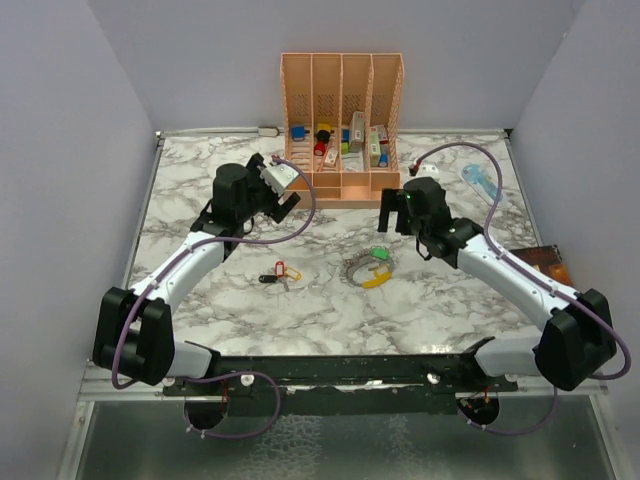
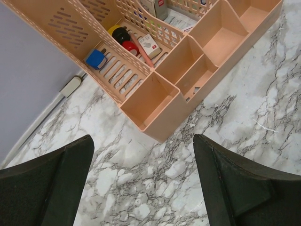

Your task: Put the keys on the keyring

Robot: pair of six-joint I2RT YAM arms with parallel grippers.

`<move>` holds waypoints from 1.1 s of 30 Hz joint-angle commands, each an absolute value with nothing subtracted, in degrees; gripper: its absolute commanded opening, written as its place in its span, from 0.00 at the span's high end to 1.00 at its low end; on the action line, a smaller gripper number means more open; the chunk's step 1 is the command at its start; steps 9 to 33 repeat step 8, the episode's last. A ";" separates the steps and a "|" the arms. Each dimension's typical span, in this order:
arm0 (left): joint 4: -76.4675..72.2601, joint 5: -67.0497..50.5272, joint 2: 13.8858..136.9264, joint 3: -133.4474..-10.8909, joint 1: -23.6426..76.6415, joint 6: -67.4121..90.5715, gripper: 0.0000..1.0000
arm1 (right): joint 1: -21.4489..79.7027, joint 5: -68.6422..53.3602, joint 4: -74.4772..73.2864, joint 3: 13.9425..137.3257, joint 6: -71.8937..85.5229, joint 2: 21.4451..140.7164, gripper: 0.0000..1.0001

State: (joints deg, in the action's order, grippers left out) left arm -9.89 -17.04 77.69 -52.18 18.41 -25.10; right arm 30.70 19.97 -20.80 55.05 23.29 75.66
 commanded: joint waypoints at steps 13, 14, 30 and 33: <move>-14.22 -17.35 77.67 -52.40 17.97 -21.69 0.03 | 30.93 21.74 -19.30 55.07 27.36 72.31 0.00; -14.22 -17.35 77.67 -52.40 17.97 -21.69 0.03 | 30.93 21.74 -19.30 55.07 27.36 72.31 0.00; -14.22 -17.35 77.67 -52.40 17.97 -21.69 0.03 | 30.93 21.74 -19.30 55.07 27.36 72.31 0.00; -14.22 -17.35 77.67 -52.40 17.97 -21.69 0.03 | 30.93 21.74 -19.30 55.07 27.36 72.31 0.00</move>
